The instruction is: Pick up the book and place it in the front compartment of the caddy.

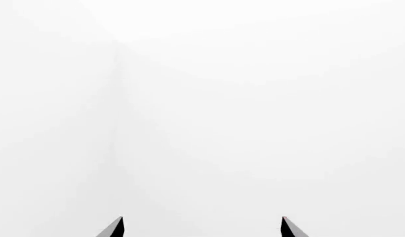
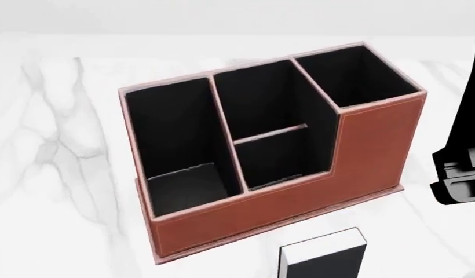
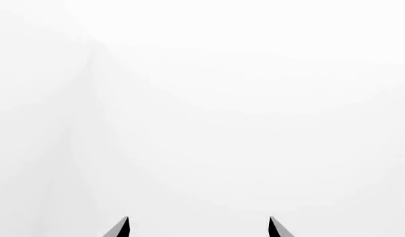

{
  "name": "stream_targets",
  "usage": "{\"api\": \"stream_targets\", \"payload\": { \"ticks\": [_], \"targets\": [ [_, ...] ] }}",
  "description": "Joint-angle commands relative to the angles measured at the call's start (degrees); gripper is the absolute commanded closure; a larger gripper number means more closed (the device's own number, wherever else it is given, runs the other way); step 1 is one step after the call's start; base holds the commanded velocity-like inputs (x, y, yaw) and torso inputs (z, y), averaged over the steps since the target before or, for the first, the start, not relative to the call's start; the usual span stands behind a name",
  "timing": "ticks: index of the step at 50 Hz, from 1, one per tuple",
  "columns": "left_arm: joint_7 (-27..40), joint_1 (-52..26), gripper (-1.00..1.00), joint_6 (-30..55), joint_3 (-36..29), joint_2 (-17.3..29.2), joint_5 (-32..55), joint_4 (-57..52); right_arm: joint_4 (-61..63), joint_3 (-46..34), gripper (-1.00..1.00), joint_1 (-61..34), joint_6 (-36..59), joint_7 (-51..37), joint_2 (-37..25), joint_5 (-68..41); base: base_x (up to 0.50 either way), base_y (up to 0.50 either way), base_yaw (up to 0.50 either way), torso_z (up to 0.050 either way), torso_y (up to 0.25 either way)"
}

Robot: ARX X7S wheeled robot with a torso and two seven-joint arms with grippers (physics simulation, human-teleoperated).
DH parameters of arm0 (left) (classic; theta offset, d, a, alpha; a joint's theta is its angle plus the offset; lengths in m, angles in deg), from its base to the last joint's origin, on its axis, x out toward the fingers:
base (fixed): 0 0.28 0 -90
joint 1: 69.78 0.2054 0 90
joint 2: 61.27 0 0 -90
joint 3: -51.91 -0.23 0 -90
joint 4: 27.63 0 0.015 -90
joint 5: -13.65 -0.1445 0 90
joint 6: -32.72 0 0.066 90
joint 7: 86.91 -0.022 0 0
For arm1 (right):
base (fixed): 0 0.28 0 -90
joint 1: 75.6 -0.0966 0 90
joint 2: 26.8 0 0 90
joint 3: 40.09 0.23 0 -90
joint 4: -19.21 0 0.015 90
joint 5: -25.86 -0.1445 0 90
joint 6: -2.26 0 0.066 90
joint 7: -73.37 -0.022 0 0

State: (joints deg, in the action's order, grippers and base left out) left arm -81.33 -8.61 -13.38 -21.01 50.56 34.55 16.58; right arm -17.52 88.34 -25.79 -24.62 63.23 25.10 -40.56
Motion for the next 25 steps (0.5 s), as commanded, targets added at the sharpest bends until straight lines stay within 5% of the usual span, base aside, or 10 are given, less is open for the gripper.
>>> {"api": "stream_targets", "payload": {
  "ticks": [1, 25],
  "targets": [
    [-1.1, 0.3, -1.00, 0.0, 1.0, -0.7, -0.5, 0.1, -0.1, 1.1, -1.00, 0.7, -0.9, 1.2, 0.8, 0.7, 0.50, 0.00, 0.00, 0.000, 0.000],
    [-0.6, 0.3, -1.00, 0.0, 1.3, -0.1, 0.1, 0.1, -0.3, 0.2, -1.00, 1.2, -1.9, 0.8, 0.3, 0.9, 0.50, 0.00, 0.00, 0.000, 0.001]
  ]
}}
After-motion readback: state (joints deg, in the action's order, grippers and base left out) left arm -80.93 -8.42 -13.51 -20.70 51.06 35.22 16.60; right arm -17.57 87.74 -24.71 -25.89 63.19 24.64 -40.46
